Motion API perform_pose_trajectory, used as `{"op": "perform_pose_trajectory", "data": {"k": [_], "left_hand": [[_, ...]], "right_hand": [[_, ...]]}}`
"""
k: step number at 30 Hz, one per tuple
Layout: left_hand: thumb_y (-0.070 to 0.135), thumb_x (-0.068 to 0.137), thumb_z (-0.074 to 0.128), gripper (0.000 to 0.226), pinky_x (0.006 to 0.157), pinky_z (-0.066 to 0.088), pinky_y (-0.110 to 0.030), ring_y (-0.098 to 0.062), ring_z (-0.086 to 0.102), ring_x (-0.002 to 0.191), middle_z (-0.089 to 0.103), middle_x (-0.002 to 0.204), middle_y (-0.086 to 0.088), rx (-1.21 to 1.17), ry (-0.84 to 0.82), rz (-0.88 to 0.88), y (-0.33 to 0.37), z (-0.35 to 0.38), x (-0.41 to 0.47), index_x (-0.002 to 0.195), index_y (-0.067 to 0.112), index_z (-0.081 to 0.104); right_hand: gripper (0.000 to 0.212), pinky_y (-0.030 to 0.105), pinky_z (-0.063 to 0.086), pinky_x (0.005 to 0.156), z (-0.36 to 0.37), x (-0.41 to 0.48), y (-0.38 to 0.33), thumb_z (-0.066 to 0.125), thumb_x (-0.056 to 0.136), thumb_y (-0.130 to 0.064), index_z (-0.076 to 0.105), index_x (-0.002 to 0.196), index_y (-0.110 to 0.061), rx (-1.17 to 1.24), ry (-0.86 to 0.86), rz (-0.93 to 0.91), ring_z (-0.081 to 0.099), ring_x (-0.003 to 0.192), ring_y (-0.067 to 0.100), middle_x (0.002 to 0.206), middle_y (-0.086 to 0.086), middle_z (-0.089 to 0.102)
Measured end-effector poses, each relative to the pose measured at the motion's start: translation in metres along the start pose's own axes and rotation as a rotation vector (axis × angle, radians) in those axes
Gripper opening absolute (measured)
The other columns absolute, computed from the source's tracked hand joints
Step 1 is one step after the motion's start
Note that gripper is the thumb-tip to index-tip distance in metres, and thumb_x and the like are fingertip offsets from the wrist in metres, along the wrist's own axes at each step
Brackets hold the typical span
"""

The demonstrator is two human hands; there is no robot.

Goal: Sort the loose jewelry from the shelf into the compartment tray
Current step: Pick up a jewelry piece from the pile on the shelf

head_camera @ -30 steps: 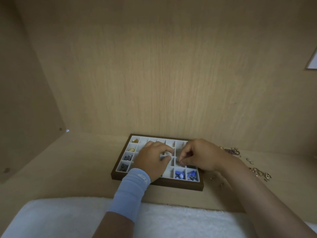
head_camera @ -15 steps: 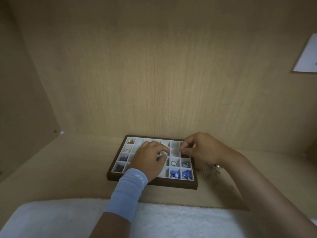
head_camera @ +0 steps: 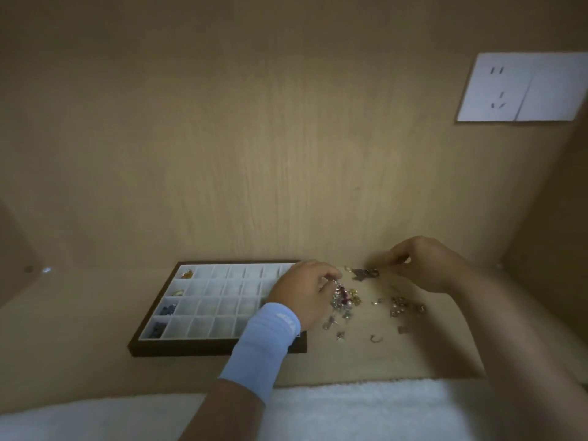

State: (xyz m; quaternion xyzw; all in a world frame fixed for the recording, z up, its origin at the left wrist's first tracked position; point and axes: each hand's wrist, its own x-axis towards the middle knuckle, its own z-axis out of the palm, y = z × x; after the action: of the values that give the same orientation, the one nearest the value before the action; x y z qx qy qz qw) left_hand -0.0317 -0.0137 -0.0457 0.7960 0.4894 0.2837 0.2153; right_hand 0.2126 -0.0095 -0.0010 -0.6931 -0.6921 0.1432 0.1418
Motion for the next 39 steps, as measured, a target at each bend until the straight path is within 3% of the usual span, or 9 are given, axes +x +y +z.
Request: {"op": "perform_pose_trajectory", "data": {"k": [6, 9, 11, 16, 20, 23, 26, 30, 39], "left_hand": [[0.024, 0.092, 0.053, 0.033, 0.105, 0.037, -0.031, -0.015, 0.042, 0.123, 0.055, 0.130, 0.009, 0.182, -0.092, 0.091, 0.019, 0.042, 0.031, 0.123, 0.029, 0.063], [0.029, 0.093, 0.052, 0.036, 0.106, 0.037, -0.034, -0.016, 0.040, 0.125, 0.051, 0.135, 0.010, 0.254, -0.118, 0.093, 0.022, 0.050, 0.039, 0.129, 0.031, 0.059], [0.032, 0.093, 0.053, 0.036, 0.107, 0.036, -0.033, -0.015, 0.041, 0.125, 0.052, 0.135, 0.010, 0.262, -0.125, 0.086, 0.018, 0.055, 0.040, 0.128, 0.032, 0.060], [0.034, 0.093, 0.053, 0.032, 0.108, 0.034, -0.034, -0.015, 0.043, 0.123, 0.055, 0.132, 0.010, 0.248, -0.101, 0.091, 0.011, 0.057, 0.038, 0.123, 0.032, 0.063], [0.028, 0.092, 0.056, 0.030, 0.106, 0.036, -0.033, -0.012, 0.044, 0.119, 0.059, 0.125, 0.011, 0.151, -0.062, 0.097, 0.011, 0.056, 0.034, 0.121, 0.031, 0.064], [0.019, 0.090, 0.060, 0.028, 0.100, 0.042, -0.029, -0.007, 0.053, 0.111, 0.065, 0.114, 0.012, -0.016, 0.001, 0.076, 0.012, 0.053, 0.033, 0.115, 0.031, 0.067], [0.010, 0.086, 0.063, 0.031, 0.085, 0.050, -0.017, 0.005, 0.061, 0.088, 0.069, 0.096, 0.016, -0.239, 0.052, 0.018, 0.013, 0.048, 0.031, 0.098, 0.038, 0.067], [0.007, 0.083, 0.066, 0.035, 0.074, 0.052, -0.018, 0.001, 0.060, 0.073, 0.069, 0.082, 0.013, -0.367, 0.097, -0.039, 0.016, 0.046, 0.029, 0.085, 0.043, 0.063], [0.022, 0.084, 0.071, 0.003, 0.063, 0.043, -0.005, 0.008, 0.058, 0.069, 0.068, 0.080, 0.011, -0.450, 0.182, -0.122, 0.016, 0.030, 0.029, 0.086, 0.024, 0.071]], "right_hand": [[0.021, 0.027, 0.055, 0.088, 0.020, 0.013, 0.027, 0.070, 0.076, -0.033, 0.075, 0.095, -0.040, -0.043, -0.053, 0.075, 0.067, 0.094, 0.005, 0.095, -0.020, 0.072], [0.008, 0.023, 0.053, 0.082, 0.024, 0.016, 0.031, 0.068, 0.072, -0.031, 0.070, 0.073, -0.038, -0.026, -0.078, 0.094, 0.068, 0.087, 0.010, 0.084, -0.016, 0.070], [0.016, 0.023, 0.054, 0.077, 0.025, 0.017, 0.031, 0.067, 0.067, -0.024, 0.068, 0.060, -0.038, 0.013, -0.066, 0.109, 0.069, 0.082, 0.012, 0.075, -0.012, 0.070], [0.025, 0.025, 0.055, 0.080, 0.032, 0.021, 0.022, 0.078, 0.072, -0.018, 0.068, 0.058, -0.036, 0.056, -0.059, 0.050, 0.068, 0.080, 0.006, 0.071, -0.015, 0.071], [0.010, 0.017, 0.048, 0.067, 0.035, 0.016, 0.014, 0.085, 0.076, -0.022, 0.077, 0.071, -0.026, 0.272, -0.105, 0.015, 0.061, 0.060, -0.004, 0.063, -0.014, 0.070], [0.005, 0.021, 0.046, 0.056, 0.035, 0.013, 0.010, 0.080, 0.082, -0.013, 0.079, 0.081, -0.018, 0.489, -0.130, -0.023, 0.054, 0.048, 0.005, 0.063, -0.003, 0.070], [0.011, 0.019, 0.040, 0.046, 0.037, 0.011, 0.008, 0.073, 0.086, -0.002, 0.079, 0.094, -0.007, 0.673, -0.129, -0.014, 0.047, 0.045, 0.011, 0.065, 0.008, 0.068], [0.014, 0.019, 0.038, 0.042, 0.037, 0.009, 0.001, 0.073, 0.085, 0.003, 0.078, 0.095, -0.006, 0.806, -0.155, 0.019, 0.045, 0.043, 0.010, 0.065, 0.006, 0.067], [0.015, 0.016, 0.040, 0.040, 0.039, 0.008, -0.020, 0.077, 0.081, 0.004, 0.072, 0.086, -0.008, 0.971, -0.040, -0.035, 0.051, 0.040, 0.003, 0.067, 0.005, 0.069]]}}
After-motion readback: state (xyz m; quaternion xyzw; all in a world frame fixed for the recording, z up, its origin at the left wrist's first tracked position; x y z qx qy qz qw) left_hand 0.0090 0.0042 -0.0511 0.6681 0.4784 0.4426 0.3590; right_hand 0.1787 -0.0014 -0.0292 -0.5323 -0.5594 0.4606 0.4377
